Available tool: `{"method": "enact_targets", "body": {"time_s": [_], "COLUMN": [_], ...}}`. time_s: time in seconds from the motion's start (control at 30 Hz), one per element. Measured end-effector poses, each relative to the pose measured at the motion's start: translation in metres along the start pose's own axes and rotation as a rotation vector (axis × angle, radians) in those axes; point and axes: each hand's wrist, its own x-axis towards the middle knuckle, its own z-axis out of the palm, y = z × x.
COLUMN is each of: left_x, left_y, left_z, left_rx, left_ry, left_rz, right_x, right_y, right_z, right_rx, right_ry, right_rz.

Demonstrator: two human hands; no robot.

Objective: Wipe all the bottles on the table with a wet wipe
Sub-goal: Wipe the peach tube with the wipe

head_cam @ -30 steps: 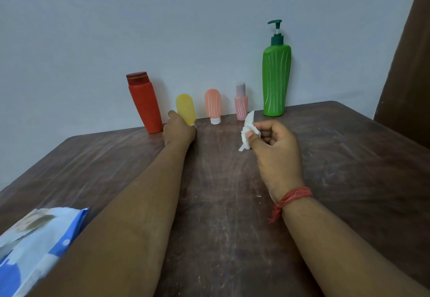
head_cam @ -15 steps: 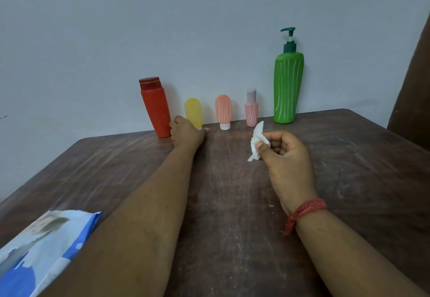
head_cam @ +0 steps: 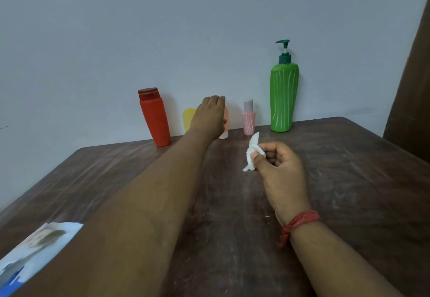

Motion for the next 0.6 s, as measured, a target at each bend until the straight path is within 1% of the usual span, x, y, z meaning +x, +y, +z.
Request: {"method": "enact_targets", "body": {"time_s": [0.07,0.17,0.33,0.47,0.6], "left_x": [0.008,0.011,-0.008,-0.048,-0.112], "left_y": [0.0,0.003,0.009,0.006,0.009], "left_z": [-0.002,-0.005,-0.015,-0.044,-0.093], "left_rx": [-0.032,-0.173,-0.287,-0.428,-0.616], "left_ry": [-0.055,-0.034,-0.044,-0.054,-0.138], "left_rz": [-0.029,-0.112,-0.121,-0.191,-0.223], "right_x": [0.0,-0.001,-0.002,-0.004,-0.011], "right_y": [0.0,0.001,-0.001,-0.006,-0.015], "right_z": [0.0,0.001,0.002,0.003,0.006], "right_rx": [0.001,-0.005,0.016,0.019,-0.008], "right_ry": [-0.003,-0.008,-0.009,0.006,-0.035], "right_rz": [-0.004,0.0,0.007,0.018,0.02]}}
